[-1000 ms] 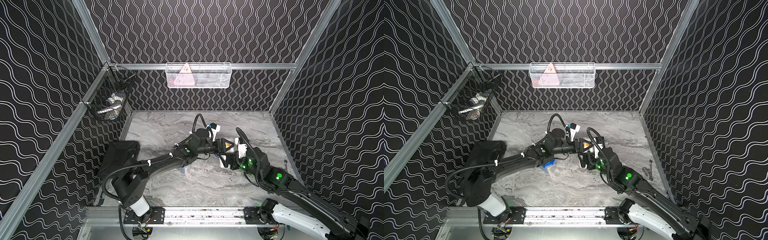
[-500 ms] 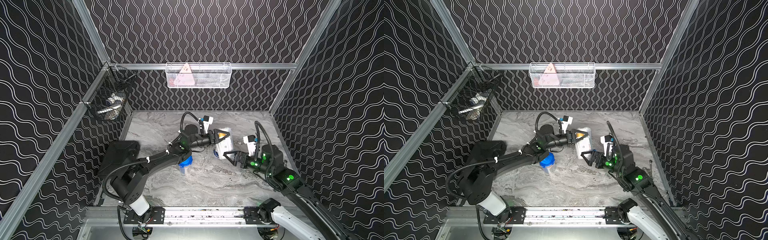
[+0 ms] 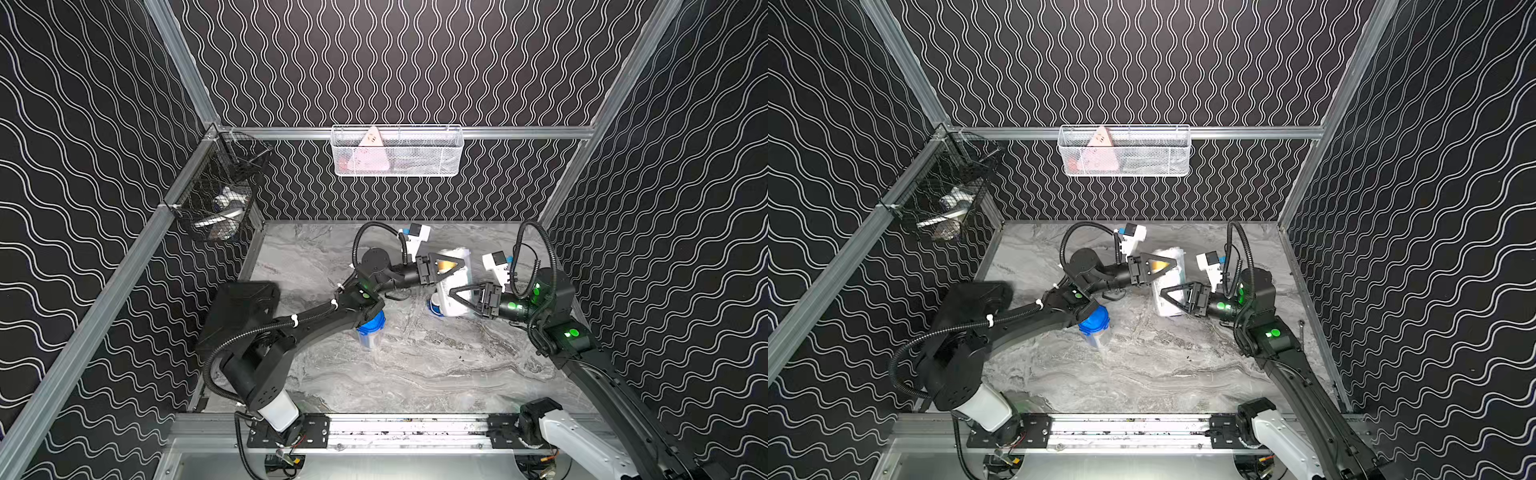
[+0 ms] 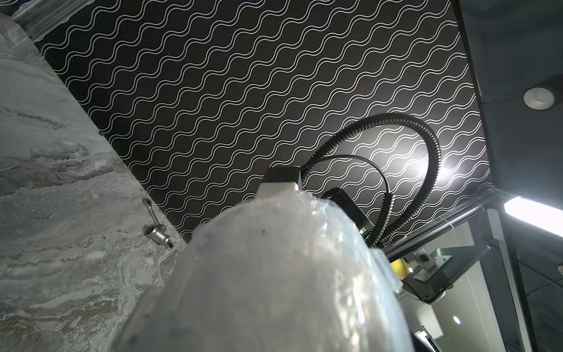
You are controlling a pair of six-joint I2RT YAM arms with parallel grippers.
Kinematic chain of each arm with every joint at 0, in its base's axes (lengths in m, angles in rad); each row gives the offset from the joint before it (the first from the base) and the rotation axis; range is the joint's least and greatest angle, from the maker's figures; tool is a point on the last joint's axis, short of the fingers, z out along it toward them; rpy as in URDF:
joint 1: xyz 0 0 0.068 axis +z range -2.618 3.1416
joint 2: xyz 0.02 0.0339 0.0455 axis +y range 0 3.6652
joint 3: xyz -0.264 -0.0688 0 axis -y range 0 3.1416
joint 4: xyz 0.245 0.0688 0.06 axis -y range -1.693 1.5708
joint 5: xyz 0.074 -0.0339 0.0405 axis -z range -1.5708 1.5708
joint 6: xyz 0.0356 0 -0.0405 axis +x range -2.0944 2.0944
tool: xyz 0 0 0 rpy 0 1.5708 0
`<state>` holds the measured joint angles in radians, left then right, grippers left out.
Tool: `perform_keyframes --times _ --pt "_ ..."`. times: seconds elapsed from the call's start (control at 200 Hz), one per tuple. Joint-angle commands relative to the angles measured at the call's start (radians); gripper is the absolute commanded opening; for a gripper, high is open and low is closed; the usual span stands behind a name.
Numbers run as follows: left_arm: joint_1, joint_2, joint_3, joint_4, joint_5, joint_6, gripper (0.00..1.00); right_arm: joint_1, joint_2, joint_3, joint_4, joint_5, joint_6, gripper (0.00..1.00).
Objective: Take out toiletry kits
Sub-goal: Adjust the container.
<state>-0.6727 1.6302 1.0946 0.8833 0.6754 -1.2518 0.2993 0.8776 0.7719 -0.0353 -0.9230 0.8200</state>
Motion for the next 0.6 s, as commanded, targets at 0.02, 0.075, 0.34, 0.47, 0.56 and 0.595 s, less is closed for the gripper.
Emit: perform_keyframes --times 0.02,0.075,0.34,0.47,0.56,0.595 --pt "0.001 0.008 0.014 0.112 -0.012 -0.044 0.67 0.004 -0.004 -0.008 0.058 -0.047 0.003 0.85" --pt "0.002 0.012 0.02 0.112 -0.015 -0.044 0.67 0.007 -0.012 -0.007 0.046 -0.038 -0.011 0.85" --pt "-0.008 0.04 0.014 0.185 -0.033 -0.109 0.68 0.017 -0.017 0.007 0.06 -0.016 -0.04 0.78" --pt "-0.027 0.03 0.019 0.145 -0.037 -0.077 0.69 0.02 -0.005 0.011 0.096 -0.016 -0.025 0.72" --pt "-0.036 0.028 0.024 0.125 -0.04 -0.063 0.69 0.024 -0.005 0.01 0.113 -0.017 -0.016 0.65" --pt "-0.038 0.028 0.025 0.125 -0.042 -0.059 0.69 0.027 -0.006 0.01 0.114 -0.016 -0.019 0.62"
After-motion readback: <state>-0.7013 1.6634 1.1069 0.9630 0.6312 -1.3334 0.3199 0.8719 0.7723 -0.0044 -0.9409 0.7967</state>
